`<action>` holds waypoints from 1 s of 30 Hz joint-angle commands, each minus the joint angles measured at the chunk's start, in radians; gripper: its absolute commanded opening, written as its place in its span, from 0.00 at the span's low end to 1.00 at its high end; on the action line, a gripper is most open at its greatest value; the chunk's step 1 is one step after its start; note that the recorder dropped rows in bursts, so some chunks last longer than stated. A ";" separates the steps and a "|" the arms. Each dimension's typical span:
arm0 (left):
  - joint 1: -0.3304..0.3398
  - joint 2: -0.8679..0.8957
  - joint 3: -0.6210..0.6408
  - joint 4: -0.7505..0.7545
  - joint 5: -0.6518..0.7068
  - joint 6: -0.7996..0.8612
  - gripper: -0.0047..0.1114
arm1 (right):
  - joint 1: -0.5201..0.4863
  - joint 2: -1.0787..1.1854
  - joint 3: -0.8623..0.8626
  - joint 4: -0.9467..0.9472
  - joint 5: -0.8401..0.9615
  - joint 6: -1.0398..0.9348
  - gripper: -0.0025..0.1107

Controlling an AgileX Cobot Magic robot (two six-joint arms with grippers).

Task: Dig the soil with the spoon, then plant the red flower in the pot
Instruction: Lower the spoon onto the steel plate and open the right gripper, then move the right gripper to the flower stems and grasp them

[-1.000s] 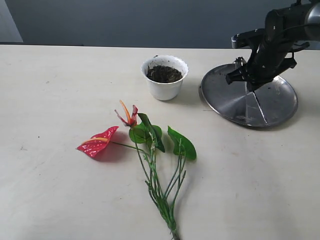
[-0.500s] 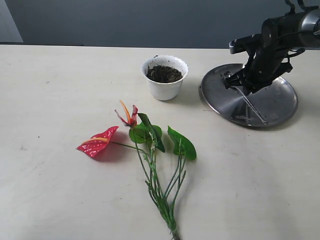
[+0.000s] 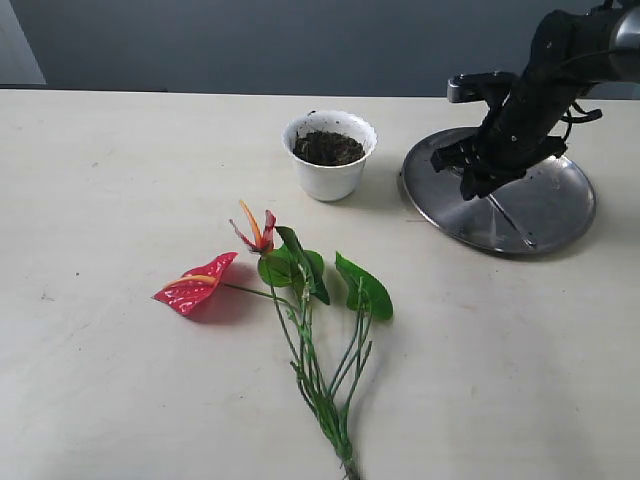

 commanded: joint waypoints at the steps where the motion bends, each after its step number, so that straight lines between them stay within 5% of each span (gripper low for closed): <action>1: -0.006 0.005 -0.003 0.008 -0.007 -0.001 0.05 | -0.003 -0.061 -0.004 0.226 0.135 -0.191 0.20; 6: -0.006 0.005 -0.003 0.008 -0.007 -0.001 0.05 | -0.003 -0.192 0.070 0.391 0.157 -0.251 0.20; 18: -0.006 0.005 -0.003 0.011 -0.007 -0.001 0.05 | 0.011 -0.714 0.654 0.624 -0.132 -0.378 0.20; 27: -0.006 0.005 -0.003 0.011 -0.007 -0.001 0.05 | 0.205 -0.874 0.928 0.636 -0.233 -0.462 0.21; 30: -0.006 0.005 -0.003 0.011 -0.007 -0.001 0.05 | 0.289 -0.851 0.935 0.636 -0.246 -0.498 0.32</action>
